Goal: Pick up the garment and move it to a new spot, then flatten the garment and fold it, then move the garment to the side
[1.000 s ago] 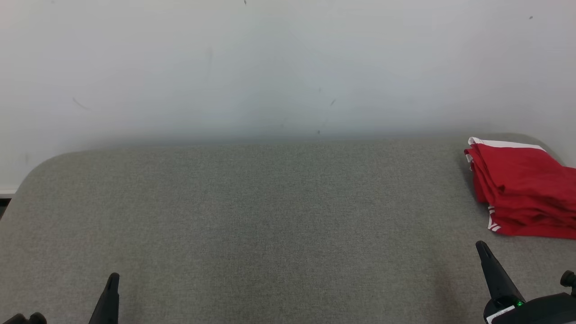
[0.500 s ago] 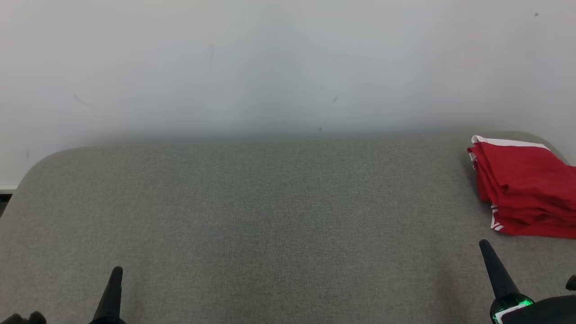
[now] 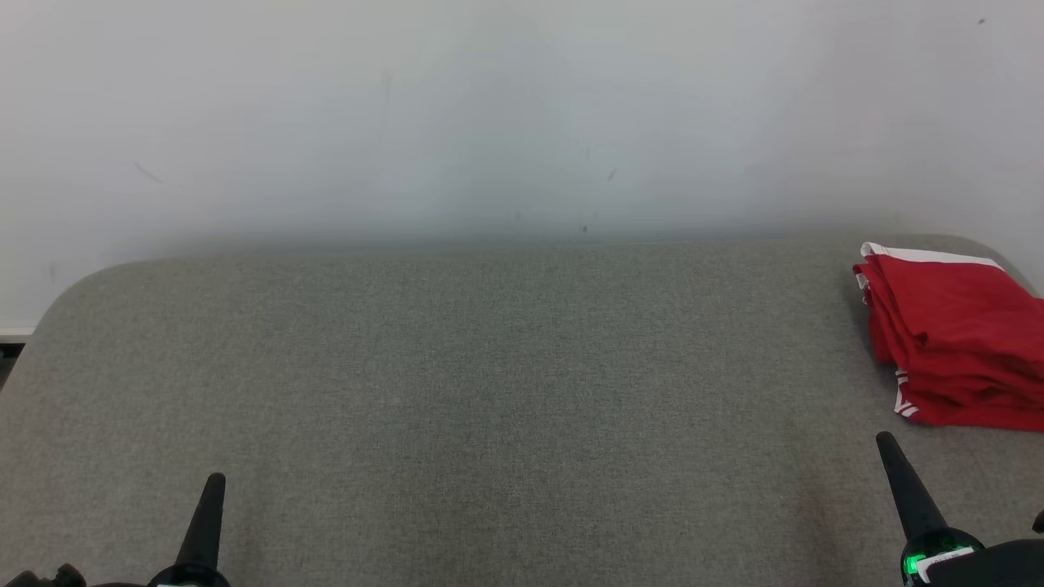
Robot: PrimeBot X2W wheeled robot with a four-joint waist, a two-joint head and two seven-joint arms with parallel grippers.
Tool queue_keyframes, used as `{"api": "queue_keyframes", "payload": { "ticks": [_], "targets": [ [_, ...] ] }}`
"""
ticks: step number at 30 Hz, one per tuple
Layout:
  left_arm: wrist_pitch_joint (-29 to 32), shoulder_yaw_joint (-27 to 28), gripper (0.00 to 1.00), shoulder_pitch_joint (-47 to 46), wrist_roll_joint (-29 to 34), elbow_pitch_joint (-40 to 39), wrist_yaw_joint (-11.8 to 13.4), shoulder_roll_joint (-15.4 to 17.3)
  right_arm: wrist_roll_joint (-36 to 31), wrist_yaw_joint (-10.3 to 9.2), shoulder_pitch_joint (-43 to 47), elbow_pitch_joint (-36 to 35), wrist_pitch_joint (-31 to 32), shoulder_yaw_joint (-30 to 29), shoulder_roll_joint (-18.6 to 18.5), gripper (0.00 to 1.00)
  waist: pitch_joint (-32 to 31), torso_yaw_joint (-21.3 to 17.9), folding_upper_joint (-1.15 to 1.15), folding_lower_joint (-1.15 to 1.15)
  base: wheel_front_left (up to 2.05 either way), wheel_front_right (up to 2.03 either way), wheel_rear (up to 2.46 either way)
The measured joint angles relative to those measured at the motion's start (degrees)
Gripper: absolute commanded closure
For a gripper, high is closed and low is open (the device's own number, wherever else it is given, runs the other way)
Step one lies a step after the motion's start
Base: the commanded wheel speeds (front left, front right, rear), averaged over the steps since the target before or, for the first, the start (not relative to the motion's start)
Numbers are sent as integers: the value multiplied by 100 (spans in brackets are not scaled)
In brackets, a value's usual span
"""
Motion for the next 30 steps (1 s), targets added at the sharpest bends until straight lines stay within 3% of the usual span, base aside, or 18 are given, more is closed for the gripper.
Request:
{"api": "queue_keyframes", "payload": {
  "ticks": [30],
  "targets": [
    [245,361,100,-144,-1163,118,-355,-448,1641,-4,-16,56,-219,167,-188,100,120,69,0,0,0,0,0]
  ]
}}
